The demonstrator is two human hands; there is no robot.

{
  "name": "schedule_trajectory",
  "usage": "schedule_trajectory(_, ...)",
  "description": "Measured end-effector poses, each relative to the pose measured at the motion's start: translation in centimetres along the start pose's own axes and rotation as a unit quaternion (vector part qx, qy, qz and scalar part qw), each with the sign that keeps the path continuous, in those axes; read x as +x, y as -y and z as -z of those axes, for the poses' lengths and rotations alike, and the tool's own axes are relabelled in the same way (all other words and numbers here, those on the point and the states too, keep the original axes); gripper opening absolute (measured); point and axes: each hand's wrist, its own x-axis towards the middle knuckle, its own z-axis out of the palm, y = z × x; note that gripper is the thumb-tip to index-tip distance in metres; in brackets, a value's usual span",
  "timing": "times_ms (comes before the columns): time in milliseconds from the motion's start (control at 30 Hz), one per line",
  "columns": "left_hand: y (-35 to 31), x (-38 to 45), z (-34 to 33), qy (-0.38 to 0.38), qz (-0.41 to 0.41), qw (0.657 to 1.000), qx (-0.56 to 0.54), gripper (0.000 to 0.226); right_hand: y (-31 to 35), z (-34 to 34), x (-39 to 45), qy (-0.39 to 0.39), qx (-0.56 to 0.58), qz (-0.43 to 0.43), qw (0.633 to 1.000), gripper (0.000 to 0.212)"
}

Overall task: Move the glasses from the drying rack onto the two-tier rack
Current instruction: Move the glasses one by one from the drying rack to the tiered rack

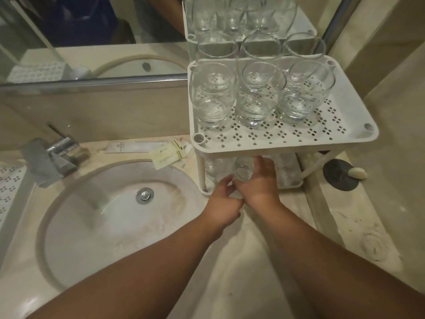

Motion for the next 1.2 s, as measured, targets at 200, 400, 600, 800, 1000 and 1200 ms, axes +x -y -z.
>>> schedule_trajectory(200, 0.8, 1.5, -0.3, 0.003, 0.027, 1.0, 0.007, 0.082, -0.7, -1.2, 0.7, 0.016, -0.015, -0.016, 1.0, 0.073)
schedule_trajectory(400, 1.0, 2.0, -0.4, -0.03, 0.011, 0.999, 0.044, 0.081, -1.1, -1.7, 1.2, 0.013, -0.01, -0.01, 1.0, 0.078)
schedule_trajectory(600, 0.7, 1.0, -0.1, -0.056, 0.016, 0.998, 0.022, 0.076, -1.5, -1.1, 0.8, 0.031, -0.019, -0.018, 0.999, 0.1)
schedule_trajectory(800, 0.4, -1.0, 0.3, -0.067, -0.005, 0.998, 0.017, 0.061, -1.4, 1.6, -3.5, -0.039, 0.064, 0.006, 0.997, 0.088)
schedule_trajectory(1000, -1.1, -4.6, -0.4, -0.105, -0.167, 0.977, 0.081, 0.045, 1.6, 6.0, -7.5, -0.154, 0.169, 0.058, 0.972, 0.038)
schedule_trajectory(1200, -5.4, -7.8, -1.2, -0.073, -0.317, 0.942, 0.084, 0.04, 6.7, 13.1, -7.7, -0.266, 0.199, 0.217, 0.918, 0.017)
